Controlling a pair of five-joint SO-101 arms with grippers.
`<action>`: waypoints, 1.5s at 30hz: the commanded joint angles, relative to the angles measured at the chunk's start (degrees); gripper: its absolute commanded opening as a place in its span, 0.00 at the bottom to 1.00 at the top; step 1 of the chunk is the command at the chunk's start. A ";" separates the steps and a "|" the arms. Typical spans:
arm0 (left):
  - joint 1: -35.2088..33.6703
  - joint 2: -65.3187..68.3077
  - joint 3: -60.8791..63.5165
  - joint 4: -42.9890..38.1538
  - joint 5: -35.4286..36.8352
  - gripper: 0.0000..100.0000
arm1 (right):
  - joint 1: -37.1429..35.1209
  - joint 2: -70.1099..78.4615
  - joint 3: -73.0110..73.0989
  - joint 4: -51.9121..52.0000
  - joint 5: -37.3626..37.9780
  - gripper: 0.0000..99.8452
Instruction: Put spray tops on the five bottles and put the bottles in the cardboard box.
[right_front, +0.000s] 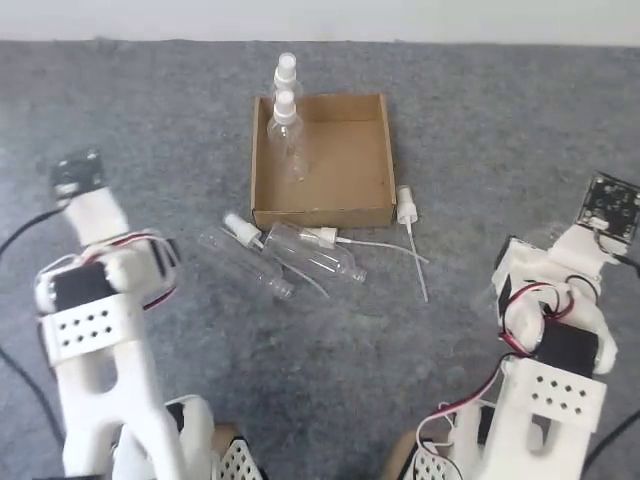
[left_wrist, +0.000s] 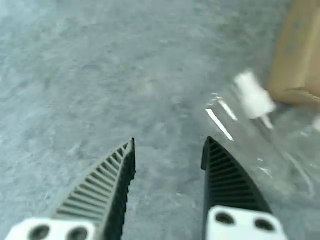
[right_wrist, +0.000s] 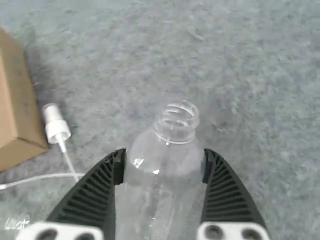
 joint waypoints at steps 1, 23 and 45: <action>7.82 -0.18 -8.31 4.57 0.18 0.21 | 3.03 -1.63 0.18 -3.12 -0.53 0.07; 46.86 0.44 -15.96 -2.73 0.70 0.21 | 12.18 -1.63 0.18 -3.30 -3.52 0.07; 58.64 5.98 8.13 -41.14 10.46 0.21 | 15.16 -1.63 -0.26 -3.38 -3.34 0.07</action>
